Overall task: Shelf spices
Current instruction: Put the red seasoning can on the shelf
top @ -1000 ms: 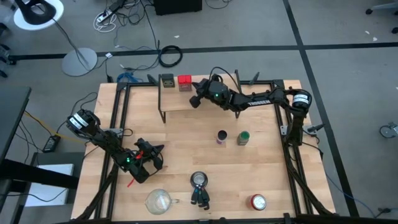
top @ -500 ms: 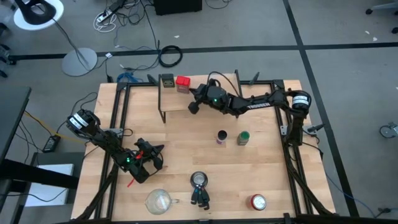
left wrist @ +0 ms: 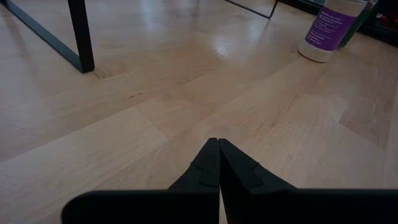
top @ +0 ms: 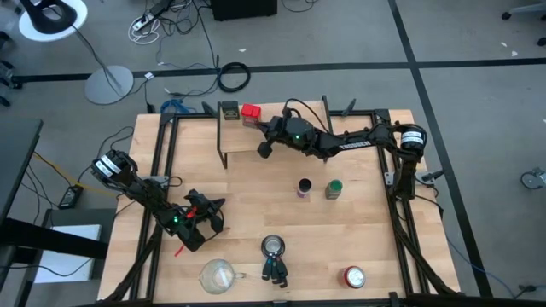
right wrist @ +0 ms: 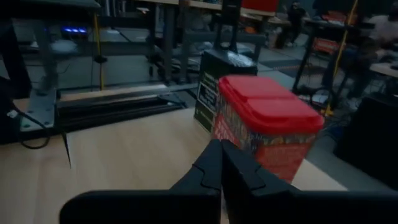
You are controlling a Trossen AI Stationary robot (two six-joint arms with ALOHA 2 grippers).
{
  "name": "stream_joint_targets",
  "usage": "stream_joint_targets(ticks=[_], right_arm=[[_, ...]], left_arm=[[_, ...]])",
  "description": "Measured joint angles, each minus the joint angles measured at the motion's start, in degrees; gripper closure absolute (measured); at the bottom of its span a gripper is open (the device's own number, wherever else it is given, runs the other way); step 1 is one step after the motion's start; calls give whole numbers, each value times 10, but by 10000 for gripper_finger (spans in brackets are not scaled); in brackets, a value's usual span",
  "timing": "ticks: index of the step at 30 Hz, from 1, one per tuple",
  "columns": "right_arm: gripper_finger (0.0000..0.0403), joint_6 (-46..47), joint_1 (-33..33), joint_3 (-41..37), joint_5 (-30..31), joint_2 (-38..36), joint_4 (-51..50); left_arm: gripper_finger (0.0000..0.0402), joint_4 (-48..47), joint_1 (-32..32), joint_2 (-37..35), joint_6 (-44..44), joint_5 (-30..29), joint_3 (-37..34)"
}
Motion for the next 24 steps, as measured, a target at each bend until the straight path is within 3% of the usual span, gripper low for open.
stream_joint_targets(ticks=[24], right_arm=[[403,3,-37,0,-57,0,12]], left_arm=[[398,-5,0,0,0,0,0]])
